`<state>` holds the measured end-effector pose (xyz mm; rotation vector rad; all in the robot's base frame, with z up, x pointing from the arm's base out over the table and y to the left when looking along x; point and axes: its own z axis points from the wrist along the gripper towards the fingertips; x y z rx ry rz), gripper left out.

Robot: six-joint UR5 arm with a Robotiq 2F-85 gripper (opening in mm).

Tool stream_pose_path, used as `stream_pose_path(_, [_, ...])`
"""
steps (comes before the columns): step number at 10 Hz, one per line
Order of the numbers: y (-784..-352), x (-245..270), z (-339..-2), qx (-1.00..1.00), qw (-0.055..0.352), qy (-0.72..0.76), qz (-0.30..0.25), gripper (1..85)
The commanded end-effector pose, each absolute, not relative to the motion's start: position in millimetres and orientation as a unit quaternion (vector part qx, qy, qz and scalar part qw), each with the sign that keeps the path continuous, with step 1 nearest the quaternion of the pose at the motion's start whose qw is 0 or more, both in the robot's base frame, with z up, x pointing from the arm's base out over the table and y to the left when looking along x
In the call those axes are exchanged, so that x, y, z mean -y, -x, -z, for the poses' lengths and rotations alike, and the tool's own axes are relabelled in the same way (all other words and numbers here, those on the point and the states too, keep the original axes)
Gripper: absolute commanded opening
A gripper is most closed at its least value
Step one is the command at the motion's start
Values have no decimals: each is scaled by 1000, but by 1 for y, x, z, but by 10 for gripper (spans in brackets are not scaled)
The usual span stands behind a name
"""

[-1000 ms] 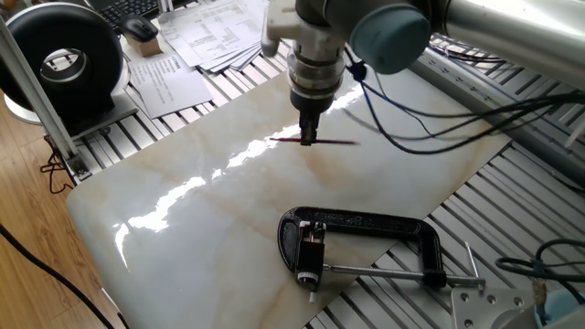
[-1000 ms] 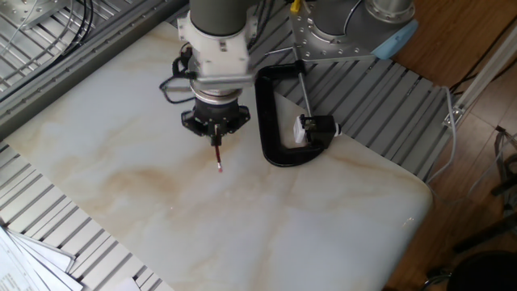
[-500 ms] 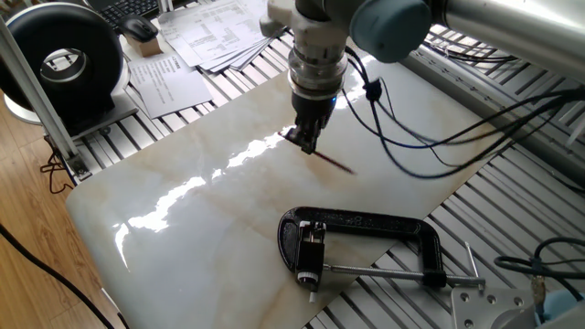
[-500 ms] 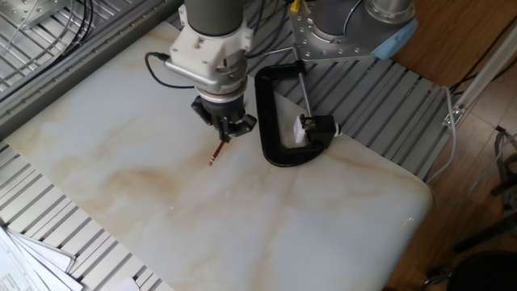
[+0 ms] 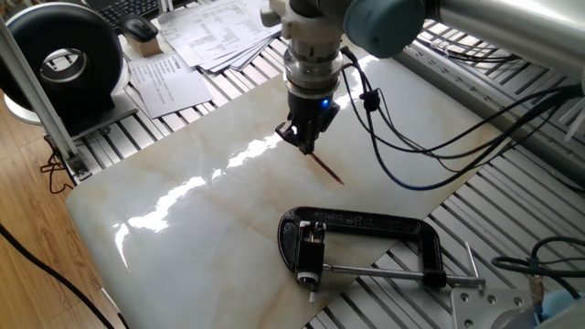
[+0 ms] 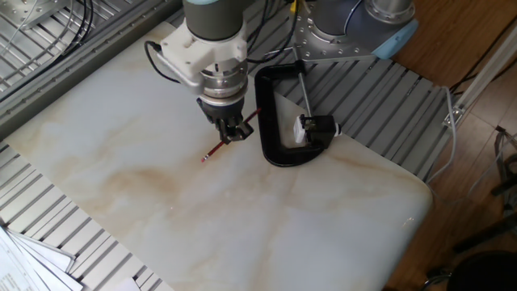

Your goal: Insert the pencil into the pencil sharpener

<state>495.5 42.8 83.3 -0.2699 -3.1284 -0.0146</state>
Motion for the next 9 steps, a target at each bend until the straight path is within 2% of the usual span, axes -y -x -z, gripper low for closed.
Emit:
stream_pose_path(1, [-494, -58, -79, 985, 17, 166, 34, 17])
stream_pose_path(5, [-489, -67, -74, 979, 39, 192, 46, 17])
stream_pose_path(9, [-491, -63, -69, 979, 37, 193, 44, 17])
